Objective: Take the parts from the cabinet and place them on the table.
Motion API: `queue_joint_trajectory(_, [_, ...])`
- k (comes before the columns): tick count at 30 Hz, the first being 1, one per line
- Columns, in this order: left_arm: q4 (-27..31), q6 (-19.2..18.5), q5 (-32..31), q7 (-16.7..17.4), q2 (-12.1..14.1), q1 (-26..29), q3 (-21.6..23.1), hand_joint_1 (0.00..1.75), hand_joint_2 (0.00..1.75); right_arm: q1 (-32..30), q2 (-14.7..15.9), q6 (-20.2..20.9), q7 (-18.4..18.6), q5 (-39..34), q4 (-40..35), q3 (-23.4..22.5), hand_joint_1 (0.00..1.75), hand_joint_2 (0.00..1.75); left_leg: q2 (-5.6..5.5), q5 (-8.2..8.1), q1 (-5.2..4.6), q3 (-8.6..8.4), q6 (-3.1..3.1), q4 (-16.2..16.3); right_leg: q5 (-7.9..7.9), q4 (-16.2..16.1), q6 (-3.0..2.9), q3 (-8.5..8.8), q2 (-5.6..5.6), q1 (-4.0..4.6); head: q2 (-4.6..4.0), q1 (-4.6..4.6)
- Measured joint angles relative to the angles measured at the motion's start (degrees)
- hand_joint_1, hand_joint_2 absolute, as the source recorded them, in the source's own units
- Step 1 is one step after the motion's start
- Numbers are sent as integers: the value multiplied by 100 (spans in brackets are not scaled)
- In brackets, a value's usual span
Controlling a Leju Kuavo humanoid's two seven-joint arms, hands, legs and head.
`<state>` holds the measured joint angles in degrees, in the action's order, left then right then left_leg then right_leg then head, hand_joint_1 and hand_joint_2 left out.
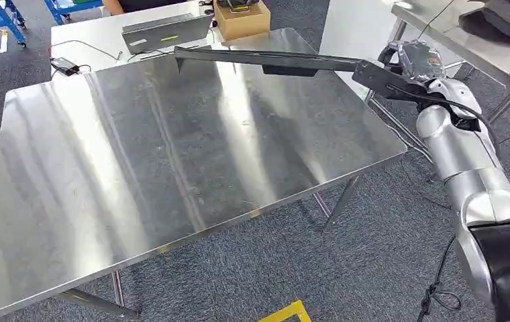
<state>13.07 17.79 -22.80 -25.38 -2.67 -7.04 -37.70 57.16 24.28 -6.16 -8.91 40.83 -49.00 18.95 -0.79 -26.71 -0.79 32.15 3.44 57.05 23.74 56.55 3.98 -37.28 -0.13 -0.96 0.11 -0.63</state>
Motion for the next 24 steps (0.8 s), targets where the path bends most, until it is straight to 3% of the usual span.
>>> queue_joint_trajectory(1, [0, -9, 0, 0, 7, 2, 0, 0, 175, -11, 2, -18, -20, -2, 4, 0, 175, 175, 8, -42, -18, 36, -33, 2, -89, 28, -93, 98, 7, 4, 0, 4])
queue_joint_trajectory(2, [-2, -15, 2, 0, 7, 11, 0, 0, 175, -60, 13, -48, -40, 0, 7, -6, 175, 175, 15, -58, -28, -11, -39, 26, -102, 18, -147, 51, 17, -28, 0, 26])
queue_joint_trajectory(4, [2, -17, 4, 0, 53, 16, 0, 0, 175, -120, 31, -81, -59, 9, 22, -11, 175, 175, -2, -130, -7, -8, -78, 80, -66, 45, -203, 160, 23, -89, 0, 15])
queue_joint_trajectory(5, [-2, -24, 7, -4, 48, 21, 0, 0, 175, -125, 50, -114, -83, 11, 22, -18, 175, 175, 27, -160, 1, 78, -124, 248, -34, 42, -248, 203, 24, -83, 0, 24])
queue_joint_trajectory(6, [-2, -28, 13, -11, 61, 16, 0, 0, 175, -134, 57, -168, -124, 20, 26, -15, 175, 175, 39, -263, 19, 278, -178, 611, -2, 43, -289, 234, 22, -81, 0, 35])
queue_joint_trajectory(8, [-2, -31, 22, -20, 77, 27, -2, 0, 175, -192, 66, -267, -197, 57, 46, -15, 175, 175, 51, -583, 69, 854, -250, 1487, 36, 46, -339, 275, 25, -70, 0, 32])
queue_joint_trajectory(9, [-4, -31, 43, -20, 70, 37, -2, 0, 175, -253, 68, -352, -234, 129, 63, -11, 175, 175, 57, -683, 87, 1099, -266, 1779, 63, 46, -332, 302, 28, -66, 0, 32])
queue_joint_trajectory(10, [-9, -31, 57, -20, 61, 44, -2, 0, 175, -311, 72, -431, -252, 223, 88, -2, 175, 175, 60, -611, 97, 1219, -262, 1808, 91, 46, -328, 336, 34, -62, 0, 30])
queue_joint_trajectory(11, [-13, -31, 61, -20, 59, 45, -2, 0, 175, -370, 77, -589, -237, 429, 129, 17, 175, 175, 60, -390, 98, 1195, -247, 1580, 131, 46, -315, 383, 40, -57, 0, 32])
queue_joint_trajectory(13, [-13, -28, 61, -17, 64, 40, -4, 0, 175, -460, 68, -1045, -182, 951, 270, 63, 175, 175, 59, 258, 85, 839, -164, 644, 203, 40, -299, 493, 41, -42, 0, 30])
queue_joint_trajectory(14, [-13, -24, 61, -13, 68, 39, -4, 0, 175, -502, 50, -1286, -175, 1159, 414, 85, 175, 175, 58, 555, 63, 636, -84, 142, 231, 27, -297, 528, 41, -51, 0, 30])
queue_joint_trajectory(15, [-15, -22, 59, -4, 81, 23, -4, 0, 175, -525, 22, -1479, -175, 1276, 591, 103, 175, 175, 68, 401, 31, 610, -34, 69, 255, 26, -263, 546, 41, -12, 0, 21])
queue_joint_trajectory(16, [-17, -17, 52, -7, 70, 18, -4, 0, 175, -559, 18, -1557, -175, 1354, 700, 114, 175, 175, 47, 346, 14, 605, -34, 54, 266, 21, -248, 527, 43, -16, 0, 26])
queue_joint_trajectory(18, [-17, -11, 55, -4, 81, 32, -7, 0, 175, -691, -24, -1679, -173, 1523, 943, 151, 175, 175, 41, 403, -10, 540, -5, 64, 296, -8, -180, 540, 40, -18, 0, 28])
queue_joint_trajectory(19, [-17, -11, 55, -24, 85, 30, -7, 0, 175, -720, -42, -1690, -177, 1554, 1058, 157, 175, 175, 42, 449, -6, 483, 42, -14, 299, -34, -128, 560, 40, 39, 0, 24])
queue_joint_trajectory(20, [-17, -13, 55, -39, 72, 28, -7, 0, 175, -757, -39, -1712, -193, 1567, 1128, 153, 175, 175, 50, 484, 20, 424, 54, -96, 372, 87, -133, 491, 20, -5, 0, 24])
queue_joint_trajectory(21, [-17, -15, 52, -55, 64, 23, -7, 0, 175, -753, -52, -1740, -197, 1569, 1202, 153, 175, 175, 49, 482, 25, 407, 69, -115, 473, 320, -144, 379, 21, 8, 0, 23])
queue_joint_trajectory(23, [-17, -15, 55, -61, 70, 22, -7, 0, 175, -763, -59, -1779, -197, 1572, 1312, 153, 175, 175, 40, 457, 17, 404, 102, -110, 786, 1194, -193, -135, 24, 0, 0, 13])
queue_joint_trajectory(24, [-17, -13, 52, -81, 72, 24, -7, 0, 175, -789, -77, -1792, -165, 1607, 1388, 155, 175, 175, 38, 444, 14, 404, 113, -108, 873, 1571, -179, -373, 25, 5, 0, 11])
